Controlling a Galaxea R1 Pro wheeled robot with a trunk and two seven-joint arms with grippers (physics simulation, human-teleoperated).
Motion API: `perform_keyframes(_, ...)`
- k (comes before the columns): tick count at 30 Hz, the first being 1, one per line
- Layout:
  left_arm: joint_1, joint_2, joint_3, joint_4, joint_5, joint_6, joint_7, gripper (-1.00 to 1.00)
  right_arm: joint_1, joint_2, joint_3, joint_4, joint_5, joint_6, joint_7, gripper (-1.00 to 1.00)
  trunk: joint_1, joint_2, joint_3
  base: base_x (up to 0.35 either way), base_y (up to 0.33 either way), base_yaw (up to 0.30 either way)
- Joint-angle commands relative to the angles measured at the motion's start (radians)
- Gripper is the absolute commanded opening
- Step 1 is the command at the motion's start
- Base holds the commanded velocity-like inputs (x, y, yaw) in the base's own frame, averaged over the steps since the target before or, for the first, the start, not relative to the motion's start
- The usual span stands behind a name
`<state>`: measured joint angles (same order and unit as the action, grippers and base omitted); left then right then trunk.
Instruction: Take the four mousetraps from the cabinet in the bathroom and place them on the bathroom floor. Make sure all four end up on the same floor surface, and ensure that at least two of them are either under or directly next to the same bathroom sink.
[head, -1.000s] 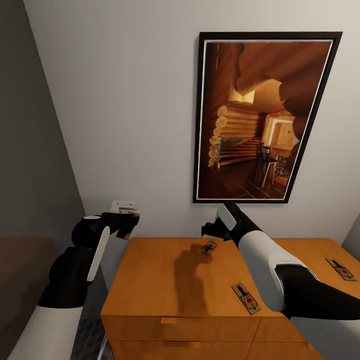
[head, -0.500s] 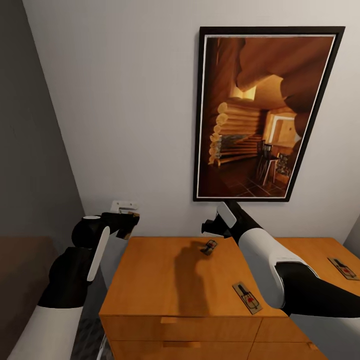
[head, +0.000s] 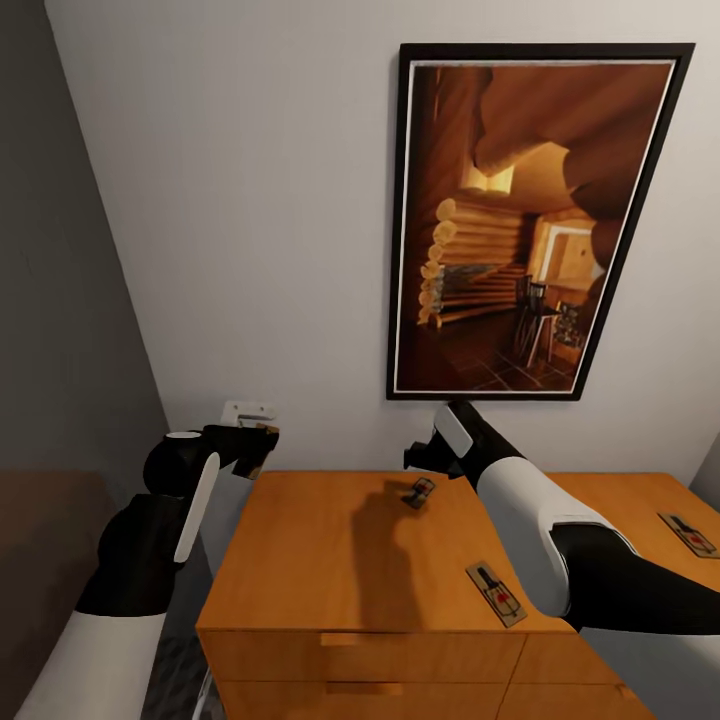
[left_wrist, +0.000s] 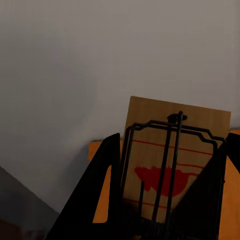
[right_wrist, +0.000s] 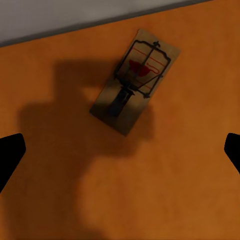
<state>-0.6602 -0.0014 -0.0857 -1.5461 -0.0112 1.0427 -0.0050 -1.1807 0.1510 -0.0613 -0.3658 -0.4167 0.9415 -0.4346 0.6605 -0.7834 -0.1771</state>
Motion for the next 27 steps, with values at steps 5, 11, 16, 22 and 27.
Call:
perform_keyframes(5,-0.001,0.0,0.0,-0.001,-0.003,0.004,-0.001,-1.0,-0.001,0.001,-0.005,0.0,-0.004,0.002,-0.008,1.0,0.02,-0.037,-0.017,0.0,0.0,0.0)
perform_keyframes(11,-0.001,0.0,0.0,-0.001,-0.003,0.004,-0.001,-1.0,-0.001,-0.004,-0.003,0.001,-0.004,0.002,-0.009,1.0,0.043,-0.079,-0.036,0.0,0.0,0.0)
perform_keyframes(16,-0.001,0.0,0.0,-0.002,-0.003,0.004,-0.001,-1.0,-0.001,-0.011,-0.002,0.003,-0.004,0.002,-0.009,1.0,0.062,-0.114,-0.052,0.0,0.0,0.0)
perform_keyframes(22,-0.001,0.0,0.0,-0.002,-0.003,0.004,-0.001,-1.0,-0.001,-0.014,-0.002,0.008,-0.004,0.001,-0.009,1.0,0.085,-0.156,-0.071,0.0,0.0,0.0)
perform_keyframes(27,-0.001,0.0,0.0,-0.002,-0.003,0.004,-0.001,-1.0,-0.001,-0.014,-0.002,0.01,-0.004,0.0,-0.009,1.0,0.104,-0.191,-0.086,0.0,0.0,0.0)
